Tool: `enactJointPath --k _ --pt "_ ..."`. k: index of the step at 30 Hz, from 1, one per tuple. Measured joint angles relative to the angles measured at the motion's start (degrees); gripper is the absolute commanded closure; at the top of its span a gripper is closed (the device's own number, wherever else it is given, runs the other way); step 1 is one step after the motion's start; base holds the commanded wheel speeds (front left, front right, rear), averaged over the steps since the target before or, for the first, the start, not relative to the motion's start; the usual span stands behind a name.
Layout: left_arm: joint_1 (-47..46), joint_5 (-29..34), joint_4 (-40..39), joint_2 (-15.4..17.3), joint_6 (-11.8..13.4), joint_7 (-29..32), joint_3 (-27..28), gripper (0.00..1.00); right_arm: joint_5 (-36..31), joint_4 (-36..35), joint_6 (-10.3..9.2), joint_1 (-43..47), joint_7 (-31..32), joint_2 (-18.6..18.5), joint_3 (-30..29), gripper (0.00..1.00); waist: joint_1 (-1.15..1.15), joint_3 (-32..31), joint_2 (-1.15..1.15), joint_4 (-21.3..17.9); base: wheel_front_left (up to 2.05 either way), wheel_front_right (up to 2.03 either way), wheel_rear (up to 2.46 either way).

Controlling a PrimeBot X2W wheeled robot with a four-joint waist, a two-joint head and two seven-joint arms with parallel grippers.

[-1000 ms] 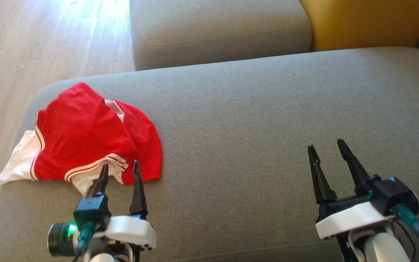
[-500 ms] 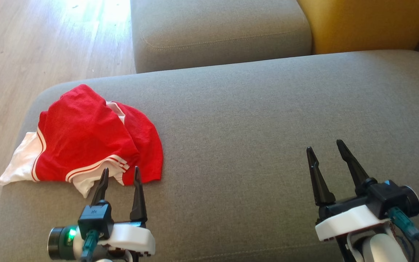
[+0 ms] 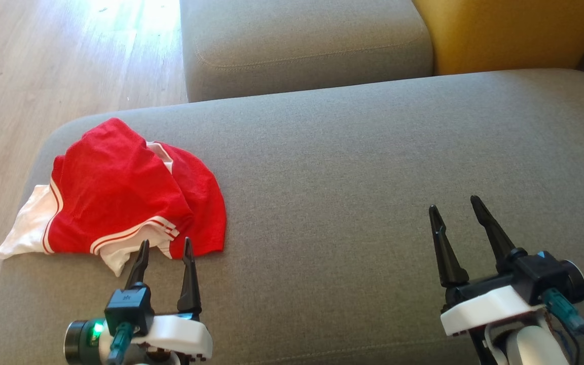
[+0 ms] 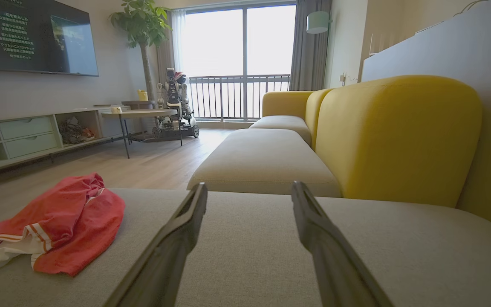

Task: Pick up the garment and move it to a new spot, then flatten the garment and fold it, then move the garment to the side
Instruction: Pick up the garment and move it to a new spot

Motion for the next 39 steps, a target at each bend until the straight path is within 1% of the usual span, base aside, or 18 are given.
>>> enactJointPath --k 9,10,14,21,24,25,31,32,33,36,39 --pt "0.0 0.09 0.63 -0.2 -0.56 0.0 0.75 0.0 0.1 0.03 0.0 0.0 0.0 0.0 -0.07 0.0 0.0 0.03 0.0 0.17 0.0 0.0 0.0" --pt "-0.01 0.1 0.68 -0.21 -0.91 0.0 0.75 0.0 0.11 0.02 0.0 0.01 0.0 0.0 -0.1 0.0 0.0 0.04 0.0 0.28 0.0 0.0 0.0" --pt "-0.06 0.76 0.69 -0.24 -1.08 0.0 0.62 0.0 0.59 -0.09 0.0 0.29 -0.01 -0.01 -0.27 0.0 0.0 0.03 0.0 1.7 0.0 0.0 0.0" --pt "-0.02 1.6 0.67 -0.27 -1.16 0.0 1.18 0.0 1.23 -0.2 0.0 1.87 -0.01 0.0 0.93 0.0 0.0 -0.02 0.0 6.72 0.0 0.0 0.0" --pt "0.04 2.16 0.58 -0.29 -1.56 0.0 1.71 0.0 1.96 -0.45 0.0 1.86 -0.01 -0.03 1.44 0.0 0.0 -0.05 0.0 9.34 0.0 0.0 0.0" --pt "0.08 2.67 0.37 -0.29 -1.83 0.0 1.93 0.0 2.07 -0.51 0.0 1.88 -0.01 -0.03 2.02 0.0 0.0 -0.06 0.0 11.11 0.0 0.0 0.0" --pt "0.67 2.7 -0.18 -0.27 -2.33 0.0 3.57 0.0 2.7 -0.52 0.0 1.97 -0.01 -0.03 3.23 0.0 0.0 -0.16 0.0 15.92 0.0 0.0 0.0" --pt "0.67 2.7 -0.18 -0.27 -2.33 0.0 3.57 0.0 2.7 -0.52 0.0 1.97 -0.01 -0.03 3.23 0.0 0.0 -0.16 0.0 15.92 0.0 0.0 0.0" --pt "1.1 2.7 -0.2 -0.27 -2.49 0.0 3.65 0.0 2.72 -0.51 0.0 1.99 -0.01 -0.02 3.44 0.0 0.0 -0.23 0.0 17.3 0.0 0.0 0.0" --pt "1.2 3.65 -0.29 -0.27 -2.9 0.0 3.57 0.0 3.07 -0.49 0.0 2.06 -0.01 -0.02 3.48 0.0 0.0 -0.34 0.0 19.02 0.0 0.0 0.0" --pt "1.21 3.7 -0.43 -0.27 -2.96 0.0 3.6 0.0 3.07 -0.48 0.0 2.06 -0.01 -0.02 3.52 0.0 0.0 -0.37 0.0 19.94 0.0 0.0 0.0"
